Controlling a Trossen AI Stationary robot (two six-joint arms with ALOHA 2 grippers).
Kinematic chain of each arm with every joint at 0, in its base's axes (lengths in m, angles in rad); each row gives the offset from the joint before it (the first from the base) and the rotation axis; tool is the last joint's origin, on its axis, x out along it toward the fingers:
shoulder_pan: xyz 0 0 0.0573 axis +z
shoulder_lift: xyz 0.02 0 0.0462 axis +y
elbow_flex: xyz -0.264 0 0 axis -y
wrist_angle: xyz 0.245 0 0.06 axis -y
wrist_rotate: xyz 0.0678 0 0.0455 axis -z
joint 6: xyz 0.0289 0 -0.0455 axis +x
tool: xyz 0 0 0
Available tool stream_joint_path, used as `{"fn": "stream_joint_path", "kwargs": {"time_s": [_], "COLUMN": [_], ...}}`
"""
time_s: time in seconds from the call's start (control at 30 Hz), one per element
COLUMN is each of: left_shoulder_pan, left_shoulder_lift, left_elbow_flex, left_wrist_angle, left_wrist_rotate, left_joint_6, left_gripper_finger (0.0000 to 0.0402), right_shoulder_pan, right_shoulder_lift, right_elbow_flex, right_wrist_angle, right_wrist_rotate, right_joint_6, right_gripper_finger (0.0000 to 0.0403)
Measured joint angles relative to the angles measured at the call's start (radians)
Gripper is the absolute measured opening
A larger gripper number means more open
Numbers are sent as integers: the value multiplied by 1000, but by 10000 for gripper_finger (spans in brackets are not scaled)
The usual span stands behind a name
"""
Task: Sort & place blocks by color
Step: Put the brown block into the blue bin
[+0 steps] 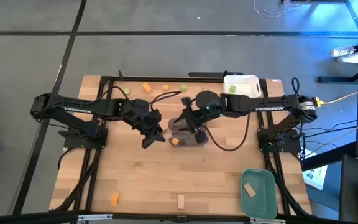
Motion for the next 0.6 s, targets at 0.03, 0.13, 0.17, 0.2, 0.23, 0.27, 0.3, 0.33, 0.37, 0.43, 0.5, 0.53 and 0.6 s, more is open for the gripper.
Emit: {"fn": "stream_joint_path", "kwargs": {"time_s": [0.03,0.13,0.17,0.2,0.23,0.27,0.3,0.33,0.37,0.43,0.5,0.53,0.6], "left_shoulder_pan": [0,0,0,0,0,0,0,0,0,0,0,0,0], "left_shoulder_lift": [0,0,0,0,0,0,0,0,0,0,0,0,0], "left_elbow_flex": [0,0,0,0,0,0,0,0,0,0,0,0,0], "left_wrist_angle": [0,0,0,-1,0,0,0,1,3,15,33,40,53], "left_wrist_rotate": [0,1,7,12,18,20,22,26,35,61,82,93,116], "left_joint_6": [0,0,0,0,0,0,0,0,-1,-2,-15,-18,-21], "left_gripper_finger": [112,112,112,112,112,112,112,112,112,112,112,112,112], "right_shoulder_pan": [7,26,35,41,46,52,57,60,64,73,83,89,100], "right_shoulder_lift": [3,4,4,4,4,4,4,4,6,13,22,26,36], "right_elbow_flex": [0,0,0,0,0,0,0,0,0,0,0,0,0], "right_wrist_angle": [20,56,66,68,68,66,61,54,50,49,55,68,84], "right_wrist_rotate": [-1,-18,-19,-20,-20,-20,-20,-20,-19,-18,-14,-4,33], "right_joint_6": [0,-13,-29,-52,-71,-84,-103,-113,-126,-160,-219,-245,-289], "right_gripper_finger": [177,193,195,196,197,197,197,197,197,197,197,197,197]}}
